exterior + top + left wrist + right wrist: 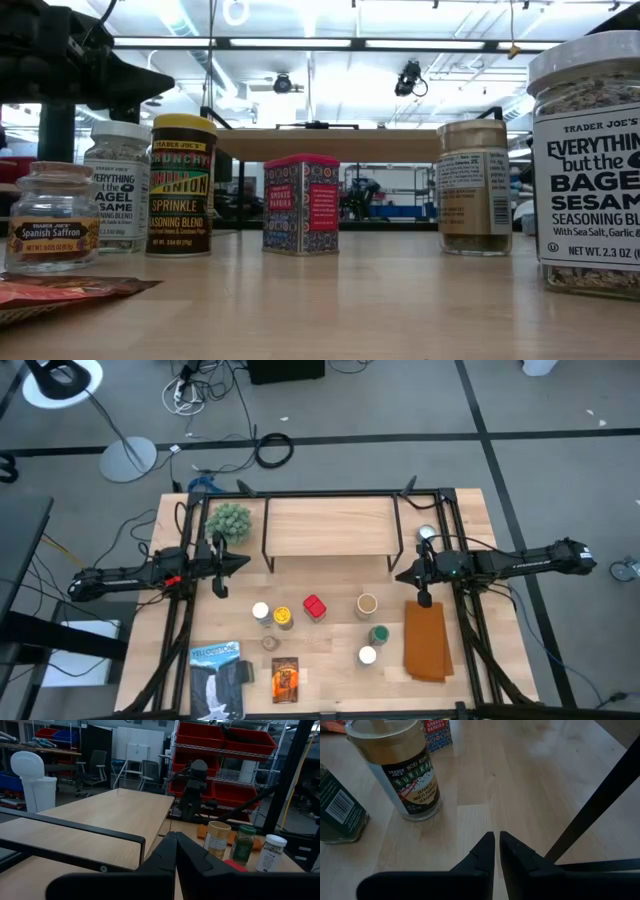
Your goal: Shelf spices
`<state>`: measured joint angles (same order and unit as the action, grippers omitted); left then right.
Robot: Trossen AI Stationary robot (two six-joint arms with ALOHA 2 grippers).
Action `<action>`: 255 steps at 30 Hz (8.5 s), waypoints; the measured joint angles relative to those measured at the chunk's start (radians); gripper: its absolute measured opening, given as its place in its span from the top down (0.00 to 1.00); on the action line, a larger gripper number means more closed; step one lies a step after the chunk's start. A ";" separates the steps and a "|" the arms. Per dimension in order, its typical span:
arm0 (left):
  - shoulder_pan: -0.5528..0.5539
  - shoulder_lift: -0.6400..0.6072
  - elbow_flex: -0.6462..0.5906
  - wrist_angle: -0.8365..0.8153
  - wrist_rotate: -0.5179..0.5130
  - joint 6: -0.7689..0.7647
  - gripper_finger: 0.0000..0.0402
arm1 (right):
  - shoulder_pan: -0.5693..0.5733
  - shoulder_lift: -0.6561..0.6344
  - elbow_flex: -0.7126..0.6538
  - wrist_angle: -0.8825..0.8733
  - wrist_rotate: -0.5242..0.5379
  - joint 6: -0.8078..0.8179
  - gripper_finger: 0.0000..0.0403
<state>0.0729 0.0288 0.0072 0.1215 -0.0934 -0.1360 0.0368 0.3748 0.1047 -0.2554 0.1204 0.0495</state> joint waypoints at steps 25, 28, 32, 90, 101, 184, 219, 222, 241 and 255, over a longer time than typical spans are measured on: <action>0.000 0.000 0.000 0.000 0.000 0.000 0.97 | 0.000 0.000 0.000 0.000 0.000 0.000 0.93; 0.000 0.000 0.000 0.000 0.000 0.000 0.97 | 0.000 0.000 0.000 0.000 0.000 0.000 0.93; 0.000 0.000 0.000 0.000 0.000 0.000 0.97 | 0.000 0.000 0.000 0.000 0.000 0.000 0.93; 0.000 0.000 0.000 0.000 0.000 0.000 0.97 | 0.000 0.000 0.000 0.000 0.000 0.000 0.93; -0.001 0.000 0.000 0.059 0.013 -0.276 0.97 | 0.000 0.000 0.000 0.000 0.000 0.000 0.93; -0.002 0.045 0.237 0.022 0.135 -0.367 0.45 | 0.000 0.000 0.000 0.000 0.000 0.000 0.93; -0.332 0.820 0.831 -0.754 -0.013 -0.407 0.46 | 0.000 0.000 0.000 0.000 0.000 0.000 0.93; -0.355 0.823 0.831 -0.770 -0.013 -0.424 0.46 | 0.000 0.000 0.000 0.000 0.000 0.000 0.94; -0.450 0.999 0.831 -0.864 -0.105 -0.505 0.46 | 0.000 0.000 0.000 0.000 0.000 0.000 0.93; -0.450 1.093 0.831 -0.905 -0.061 -0.527 0.46 | 0.000 0.000 0.000 0.000 0.000 0.000 0.93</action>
<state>-0.3771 1.1221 0.8379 -0.7832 -0.1545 -0.6634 0.0368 0.3748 0.1047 -0.2554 0.1201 0.0495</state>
